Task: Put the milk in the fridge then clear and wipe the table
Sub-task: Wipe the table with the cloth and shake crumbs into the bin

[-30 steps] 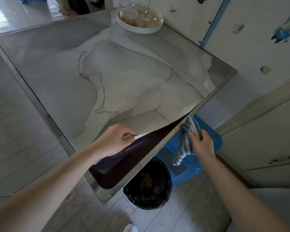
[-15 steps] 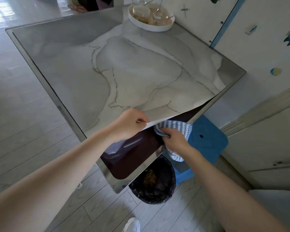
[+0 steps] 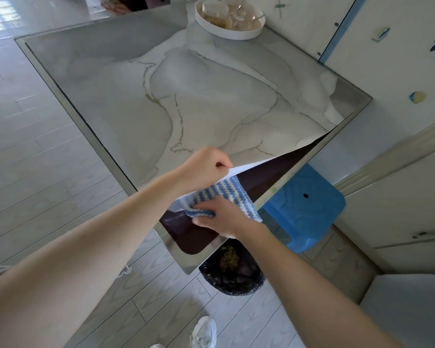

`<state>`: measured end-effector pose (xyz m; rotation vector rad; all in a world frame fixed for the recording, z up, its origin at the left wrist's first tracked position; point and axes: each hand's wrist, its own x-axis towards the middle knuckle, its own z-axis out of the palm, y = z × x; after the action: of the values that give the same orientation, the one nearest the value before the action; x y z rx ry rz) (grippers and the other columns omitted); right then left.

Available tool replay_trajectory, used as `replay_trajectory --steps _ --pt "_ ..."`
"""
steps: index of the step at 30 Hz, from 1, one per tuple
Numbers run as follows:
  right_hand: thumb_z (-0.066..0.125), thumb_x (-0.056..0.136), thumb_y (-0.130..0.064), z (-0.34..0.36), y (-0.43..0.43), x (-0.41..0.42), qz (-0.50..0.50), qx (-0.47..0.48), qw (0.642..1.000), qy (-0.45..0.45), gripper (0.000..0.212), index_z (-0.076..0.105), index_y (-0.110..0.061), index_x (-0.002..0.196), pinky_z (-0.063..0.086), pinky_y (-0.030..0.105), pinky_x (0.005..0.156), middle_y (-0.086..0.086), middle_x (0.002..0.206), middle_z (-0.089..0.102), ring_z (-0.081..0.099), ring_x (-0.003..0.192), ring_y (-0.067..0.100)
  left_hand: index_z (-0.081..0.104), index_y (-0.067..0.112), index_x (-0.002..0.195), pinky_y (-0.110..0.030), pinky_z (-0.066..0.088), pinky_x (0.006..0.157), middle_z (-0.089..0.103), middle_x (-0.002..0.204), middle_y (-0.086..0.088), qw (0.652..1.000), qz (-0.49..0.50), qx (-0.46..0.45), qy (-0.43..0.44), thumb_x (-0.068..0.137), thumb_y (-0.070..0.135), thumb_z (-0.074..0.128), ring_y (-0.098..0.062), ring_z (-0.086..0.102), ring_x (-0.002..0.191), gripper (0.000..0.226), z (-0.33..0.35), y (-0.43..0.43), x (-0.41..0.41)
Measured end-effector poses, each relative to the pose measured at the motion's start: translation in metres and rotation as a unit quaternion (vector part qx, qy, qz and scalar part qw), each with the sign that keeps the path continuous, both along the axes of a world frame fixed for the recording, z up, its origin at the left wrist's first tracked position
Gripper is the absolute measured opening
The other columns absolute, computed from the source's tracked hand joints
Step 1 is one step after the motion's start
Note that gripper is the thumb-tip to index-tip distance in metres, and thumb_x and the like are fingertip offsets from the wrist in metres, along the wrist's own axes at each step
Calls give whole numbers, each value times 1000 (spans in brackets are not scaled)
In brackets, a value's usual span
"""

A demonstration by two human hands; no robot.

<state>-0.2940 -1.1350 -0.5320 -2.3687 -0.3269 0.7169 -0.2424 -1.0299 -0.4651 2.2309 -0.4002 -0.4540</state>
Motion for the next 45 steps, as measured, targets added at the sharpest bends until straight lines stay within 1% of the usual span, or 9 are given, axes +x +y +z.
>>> replay_trajectory --steps 4,9,11,21,24,32,36,42,45 --pt "53 89 -35 2 27 -8 42 -9 999 -3 31 64 -19 113 42 31 80 7 101 62 54 98 22 40 18 77 -22 27 67 39 80 -1 1000 2 -4 16 84 2 45 -11 33 76 18 -3 1 2" --pt "48 91 -30 5 40 -12 93 -25 995 14 27 67 -11 89 38 32 68 -3 67 50 51 78 21 34 11 76 -26 32 72 41 81 -2 1000 2 2 19 85 2 45 -13 35 74 17 -1 1 0" --pt "46 89 -29 6 41 -12 123 -57 990 28 29 63 -6 86 38 33 65 9 78 61 55 80 26 52 -15 92 -27 41 79 54 84 -4 1000 13 4 15 88 3 46 -17 49 77 19 1 1 -2" --pt "47 87 -25 17 13 -16 194 -184 956 120 24 51 -8 70 31 26 53 2 65 42 40 63 18 63 14 84 -23 39 72 54 82 -5 1000 17 -14 3 86 3 47 -13 46 78 20 -2 0 -4" --pt "45 89 -25 23 -16 -15 174 -211 953 130 23 56 -6 80 30 26 53 3 68 43 39 63 17 68 -2 93 -12 39 66 62 87 -6 1000 28 -4 -9 86 3 49 -12 52 84 20 -5 -2 -4" --pt "51 86 -26 -2 -107 -15 -76 -131 982 109 37 41 -20 51 28 27 55 -4 55 37 34 52 13 67 5 105 -18 34 79 63 97 -3 999 32 35 -4 89 6 49 -13 54 90 24 -19 -10 -10" --pt "52 90 -26 -16 -127 -21 -221 -44 972 60 22 65 -13 78 34 23 58 0 68 50 42 58 10 66 7 108 -10 31 80 66 112 -3 998 22 58 -2 90 7 46 -16 57 107 27 -28 -16 -20" --pt "51 92 -29 -28 -141 -38 -345 29 936 61 27 65 -11 106 40 25 62 7 88 65 59 75 24 66 12 107 -21 42 92 65 113 1 990 -41 131 -12 91 9 46 -18 59 106 26 -48 -26 -41" --pt "51 92 -31 -30 -143 -44 -364 63 927 72 28 64 -11 107 39 22 62 7 90 63 52 66 14 58 12 75 -33 48 86 59 107 -1 971 -100 213 -34 90 11 41 -23 55 104 23 -63 -30 -50"
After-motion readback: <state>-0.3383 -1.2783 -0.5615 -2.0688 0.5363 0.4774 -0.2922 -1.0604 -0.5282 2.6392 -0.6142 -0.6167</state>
